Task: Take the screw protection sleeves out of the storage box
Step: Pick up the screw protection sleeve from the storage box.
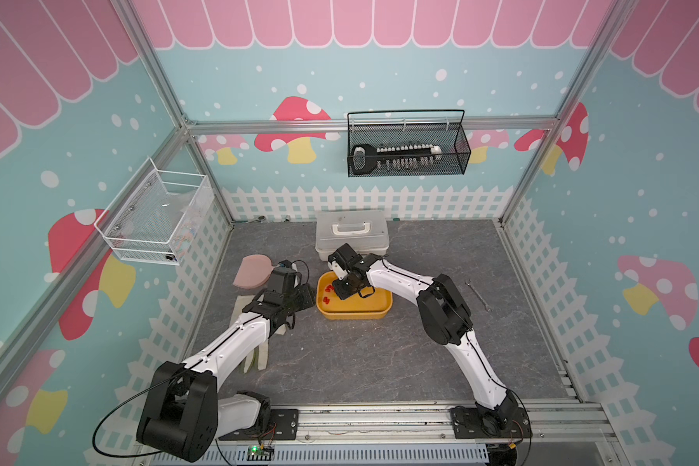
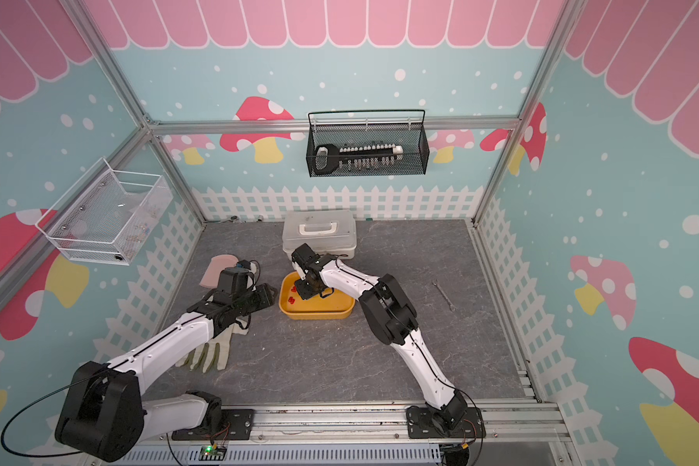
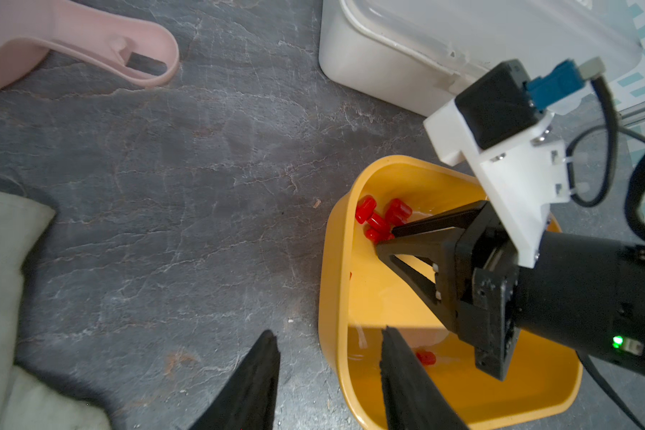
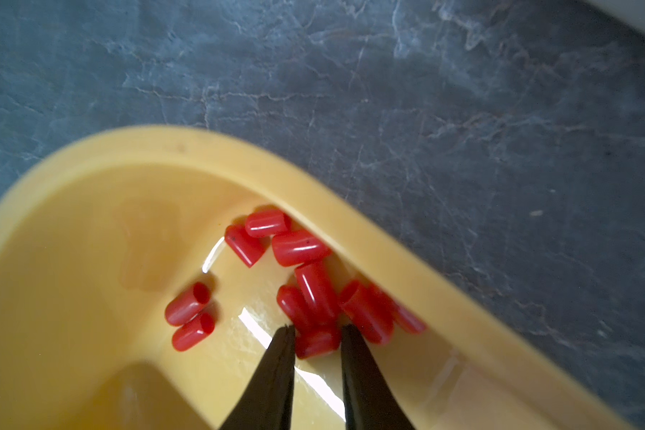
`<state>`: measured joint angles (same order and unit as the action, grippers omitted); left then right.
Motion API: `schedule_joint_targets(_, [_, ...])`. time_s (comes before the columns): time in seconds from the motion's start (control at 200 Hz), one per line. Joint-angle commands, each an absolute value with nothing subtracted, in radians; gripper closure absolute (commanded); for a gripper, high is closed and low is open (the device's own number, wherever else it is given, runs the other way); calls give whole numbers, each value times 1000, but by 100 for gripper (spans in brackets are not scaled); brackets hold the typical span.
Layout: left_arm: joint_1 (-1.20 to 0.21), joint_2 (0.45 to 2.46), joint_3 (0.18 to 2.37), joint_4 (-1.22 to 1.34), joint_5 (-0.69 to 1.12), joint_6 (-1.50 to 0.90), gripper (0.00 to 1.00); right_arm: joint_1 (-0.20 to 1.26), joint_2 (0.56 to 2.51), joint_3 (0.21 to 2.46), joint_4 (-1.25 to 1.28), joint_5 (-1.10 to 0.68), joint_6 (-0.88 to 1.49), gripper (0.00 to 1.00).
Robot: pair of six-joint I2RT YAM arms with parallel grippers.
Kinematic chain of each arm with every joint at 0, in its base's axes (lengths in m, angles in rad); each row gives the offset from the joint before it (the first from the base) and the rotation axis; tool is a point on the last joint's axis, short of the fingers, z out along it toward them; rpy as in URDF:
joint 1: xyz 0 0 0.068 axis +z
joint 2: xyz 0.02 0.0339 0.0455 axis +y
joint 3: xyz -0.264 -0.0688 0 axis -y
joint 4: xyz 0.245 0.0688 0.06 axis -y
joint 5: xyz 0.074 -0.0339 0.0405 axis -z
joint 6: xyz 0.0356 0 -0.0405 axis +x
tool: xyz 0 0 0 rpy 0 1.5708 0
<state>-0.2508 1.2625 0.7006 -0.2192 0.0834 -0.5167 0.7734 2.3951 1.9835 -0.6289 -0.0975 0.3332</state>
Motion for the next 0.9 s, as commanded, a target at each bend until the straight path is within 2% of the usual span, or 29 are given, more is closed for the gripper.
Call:
schedule_joint_targets(0.0, [-255,1262,690,-206,92,-517,53,779,2407,1981,-661,-74,328,77])
schedule_joint_targets(0.32, [-255,1252,691,-201,87,-515,53,776,2348,1960,-674,-55,307,85])
schedule_joint_targets(0.89, [-256,1203,684,-196,70,-511,54,758,2234,1951,-717,-68,290,91])
